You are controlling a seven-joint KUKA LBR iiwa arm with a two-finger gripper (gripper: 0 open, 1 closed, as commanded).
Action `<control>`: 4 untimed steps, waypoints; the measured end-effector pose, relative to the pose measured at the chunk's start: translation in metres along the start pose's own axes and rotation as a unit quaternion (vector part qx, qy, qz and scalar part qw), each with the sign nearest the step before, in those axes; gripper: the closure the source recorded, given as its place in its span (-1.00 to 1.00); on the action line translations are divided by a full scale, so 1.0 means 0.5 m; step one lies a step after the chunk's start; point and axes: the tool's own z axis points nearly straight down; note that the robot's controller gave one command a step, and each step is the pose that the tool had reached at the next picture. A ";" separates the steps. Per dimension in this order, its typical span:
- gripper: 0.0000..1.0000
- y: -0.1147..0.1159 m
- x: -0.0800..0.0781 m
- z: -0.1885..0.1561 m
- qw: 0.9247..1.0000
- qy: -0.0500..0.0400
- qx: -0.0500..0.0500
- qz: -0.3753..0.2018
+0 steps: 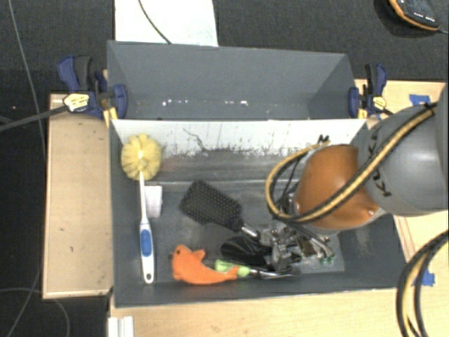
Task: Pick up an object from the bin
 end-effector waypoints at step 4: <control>1.00 0.008 -0.011 -0.207 1.000 -0.003 0.000 0.010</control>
Offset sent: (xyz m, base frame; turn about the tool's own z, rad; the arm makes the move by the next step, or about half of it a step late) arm -0.0031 -0.0062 0.0068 0.0125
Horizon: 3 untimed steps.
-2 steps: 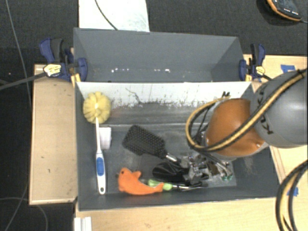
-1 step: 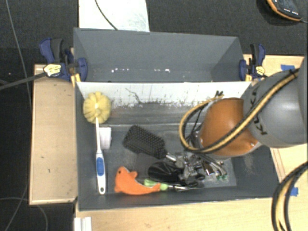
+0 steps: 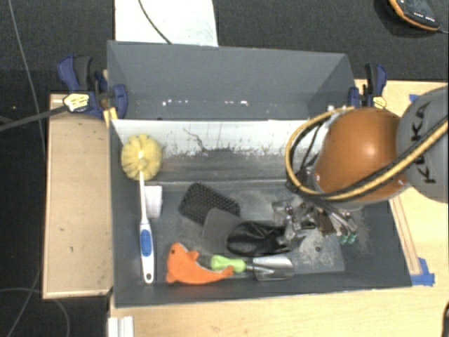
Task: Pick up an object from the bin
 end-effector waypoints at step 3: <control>1.00 0.003 -0.026 -0.070 1.000 -0.004 0.001 -0.027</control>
Offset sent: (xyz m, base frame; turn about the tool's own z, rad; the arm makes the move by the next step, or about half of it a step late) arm 0.0197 0.0073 0.1468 0.0101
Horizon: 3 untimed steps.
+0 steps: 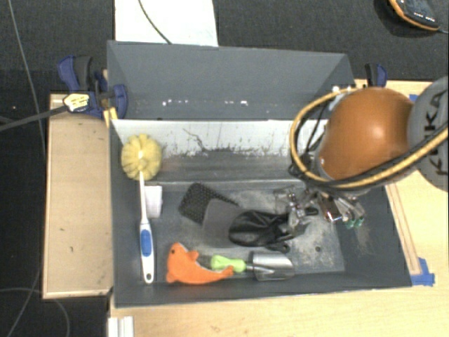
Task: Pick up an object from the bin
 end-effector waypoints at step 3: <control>1.00 0.000 -0.005 0.229 1.000 0.000 -0.001 -0.005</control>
Offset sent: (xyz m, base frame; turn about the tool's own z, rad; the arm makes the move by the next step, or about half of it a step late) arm -0.0014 0.0044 -0.0416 0.0130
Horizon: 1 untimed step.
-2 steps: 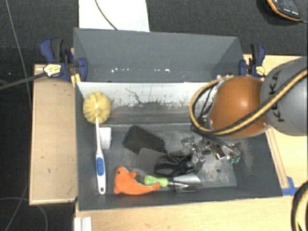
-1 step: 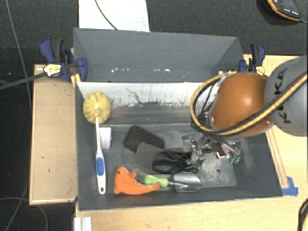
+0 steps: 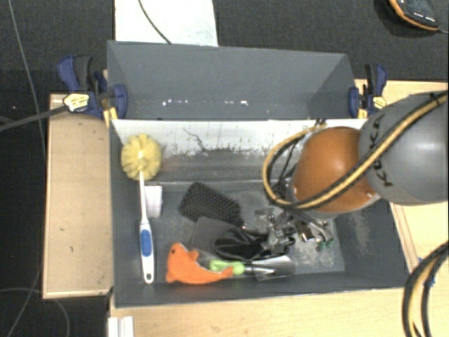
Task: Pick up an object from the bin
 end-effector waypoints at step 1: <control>1.00 0.010 0.005 -0.072 1.000 0.005 -0.001 0.004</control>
Offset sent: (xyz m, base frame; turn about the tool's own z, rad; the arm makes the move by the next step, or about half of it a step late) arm 0.0057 0.0007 0.0173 -0.0143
